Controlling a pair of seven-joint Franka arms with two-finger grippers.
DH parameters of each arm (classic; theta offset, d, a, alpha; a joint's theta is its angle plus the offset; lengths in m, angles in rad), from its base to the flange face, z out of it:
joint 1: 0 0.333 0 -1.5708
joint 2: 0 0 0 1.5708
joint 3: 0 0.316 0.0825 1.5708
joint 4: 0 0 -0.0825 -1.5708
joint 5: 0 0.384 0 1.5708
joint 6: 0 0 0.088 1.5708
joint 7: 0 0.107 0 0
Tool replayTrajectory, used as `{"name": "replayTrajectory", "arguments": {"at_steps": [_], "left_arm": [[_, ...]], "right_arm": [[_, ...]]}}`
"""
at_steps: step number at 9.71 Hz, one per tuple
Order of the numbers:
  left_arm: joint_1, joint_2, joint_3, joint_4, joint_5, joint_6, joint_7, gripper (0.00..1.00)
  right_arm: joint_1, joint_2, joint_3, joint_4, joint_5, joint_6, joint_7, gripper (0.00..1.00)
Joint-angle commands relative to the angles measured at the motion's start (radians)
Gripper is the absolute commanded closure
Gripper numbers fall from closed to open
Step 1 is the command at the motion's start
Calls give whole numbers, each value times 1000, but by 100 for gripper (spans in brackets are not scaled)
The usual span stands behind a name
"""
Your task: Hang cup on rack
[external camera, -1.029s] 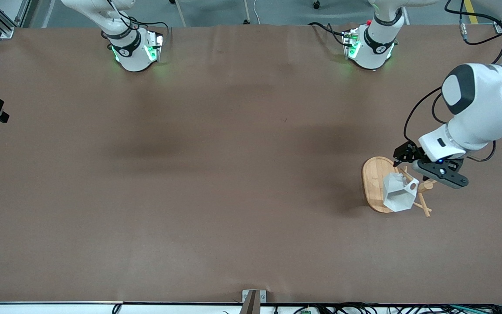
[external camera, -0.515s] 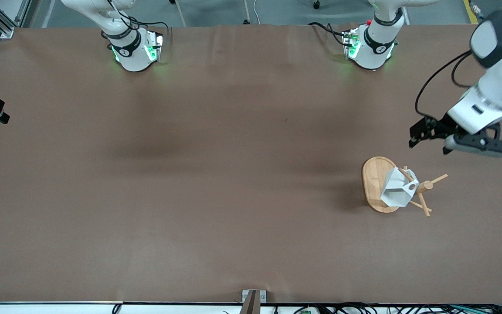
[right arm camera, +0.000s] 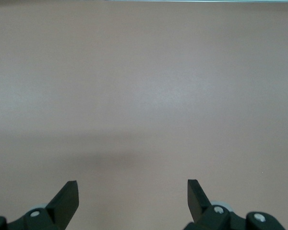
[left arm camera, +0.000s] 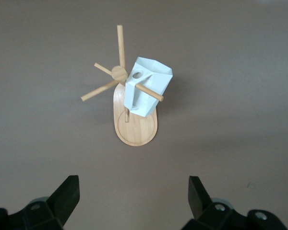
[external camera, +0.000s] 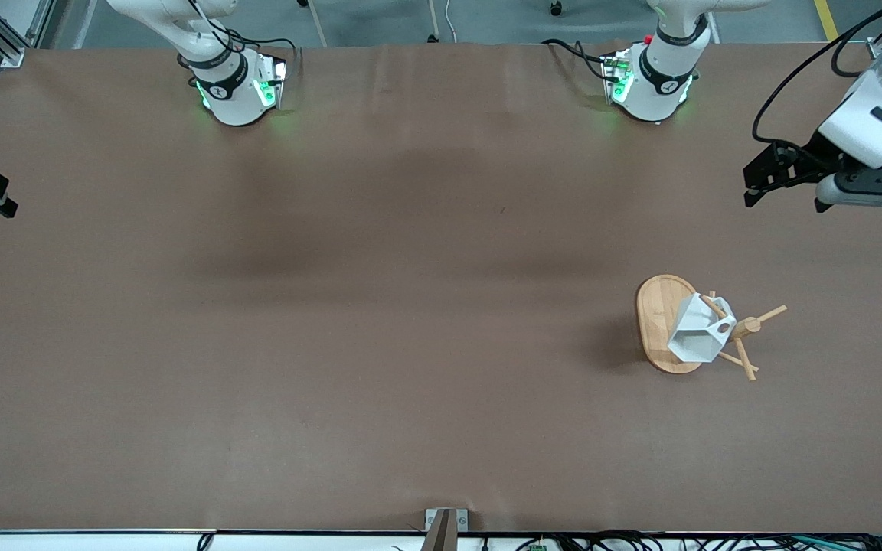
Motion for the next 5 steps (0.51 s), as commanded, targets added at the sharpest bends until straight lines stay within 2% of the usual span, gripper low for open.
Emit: {"name": "replayTrajectory", "arguments": {"at_steps": [1, 5], "left_arm": [[28, 32, -9, 34, 9, -44, 1, 0], [42, 26, -16, 50, -10, -124, -126, 0]], "right_arm": [[-1, -12, 2, -16, -8, 6, 19, 0], [-9, -9, 1, -13, -4, -2, 20, 0]]}}
